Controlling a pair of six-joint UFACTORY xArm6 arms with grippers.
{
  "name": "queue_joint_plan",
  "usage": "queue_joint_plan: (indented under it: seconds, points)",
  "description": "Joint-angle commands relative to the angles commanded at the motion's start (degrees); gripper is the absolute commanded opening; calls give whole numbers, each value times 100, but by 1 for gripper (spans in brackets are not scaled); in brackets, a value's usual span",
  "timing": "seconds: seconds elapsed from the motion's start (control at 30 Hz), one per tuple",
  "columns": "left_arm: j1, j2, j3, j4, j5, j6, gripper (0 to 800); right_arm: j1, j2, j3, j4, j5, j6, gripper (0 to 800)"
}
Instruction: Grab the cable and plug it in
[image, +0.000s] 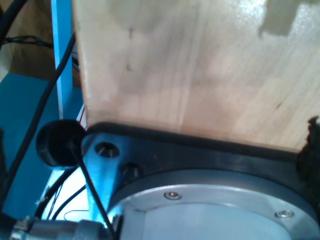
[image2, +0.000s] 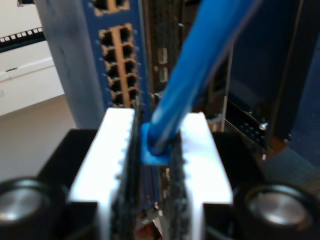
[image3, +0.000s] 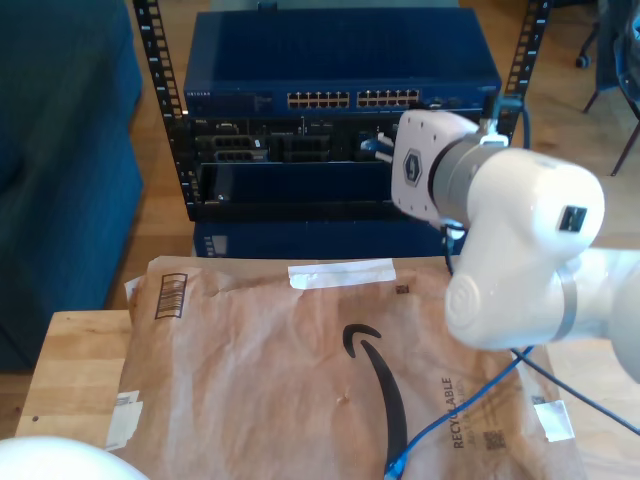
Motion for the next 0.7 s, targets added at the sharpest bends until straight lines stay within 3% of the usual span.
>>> queue_joint_plan:
  seconds: [0.13,0.5,0.7]
  points:
    - [0,0,0,0,0,0,800,141,-35,352,0,-501,-9,0]
    - [0,0,0,0,0,0,800,316,-633,993,-35,-475,-176,0]
    - [0,0,0,0,0,0,800,343,-659,923,-88,-211,-185,0]
